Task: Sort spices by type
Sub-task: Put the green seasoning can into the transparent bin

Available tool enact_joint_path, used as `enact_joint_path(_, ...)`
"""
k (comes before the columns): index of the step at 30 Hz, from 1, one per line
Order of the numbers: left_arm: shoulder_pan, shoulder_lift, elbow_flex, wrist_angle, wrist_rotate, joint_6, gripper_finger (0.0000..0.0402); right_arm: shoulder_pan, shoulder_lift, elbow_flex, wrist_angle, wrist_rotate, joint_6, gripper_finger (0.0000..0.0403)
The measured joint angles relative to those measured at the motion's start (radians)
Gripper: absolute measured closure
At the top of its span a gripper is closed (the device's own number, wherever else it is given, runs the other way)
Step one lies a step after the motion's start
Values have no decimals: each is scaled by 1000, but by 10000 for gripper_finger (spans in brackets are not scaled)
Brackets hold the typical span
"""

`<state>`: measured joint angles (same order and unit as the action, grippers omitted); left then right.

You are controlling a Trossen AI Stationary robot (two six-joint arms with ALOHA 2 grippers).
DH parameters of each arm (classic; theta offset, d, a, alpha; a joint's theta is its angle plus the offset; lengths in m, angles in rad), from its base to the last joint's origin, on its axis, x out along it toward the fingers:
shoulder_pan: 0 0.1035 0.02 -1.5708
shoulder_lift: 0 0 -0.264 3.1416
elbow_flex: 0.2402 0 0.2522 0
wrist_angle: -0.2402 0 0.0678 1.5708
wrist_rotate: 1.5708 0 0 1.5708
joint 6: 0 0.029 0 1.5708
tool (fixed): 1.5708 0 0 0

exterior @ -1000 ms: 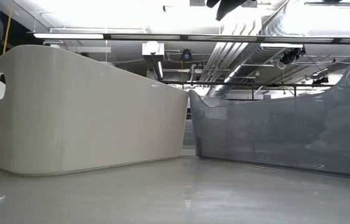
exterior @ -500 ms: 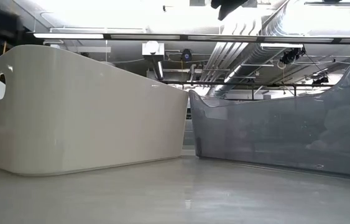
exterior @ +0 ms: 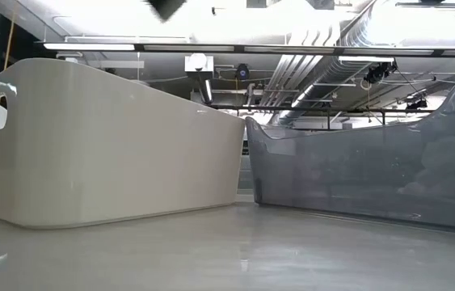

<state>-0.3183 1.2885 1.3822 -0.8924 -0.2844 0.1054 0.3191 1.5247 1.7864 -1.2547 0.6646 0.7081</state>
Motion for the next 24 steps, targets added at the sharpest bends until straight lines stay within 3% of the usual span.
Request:
enact_joint_path(4, 82, 96, 1, 237, 56, 12, 290, 3, -12, 0, -47, 27, 66, 162)
enact_joint_path(9, 143, 267, 0, 393, 58, 18, 290, 3, 0, 0, -97, 26, 130, 162)
enact_joint_path(16, 201, 433, -1, 406, 57, 11, 290, 3, 7, 0, -103, 69, 176, 162)
enact_joint_path(24, 242, 463, 0, 354, 98, 10, 290, 3, 7, 0, -105, 86, 185, 162)
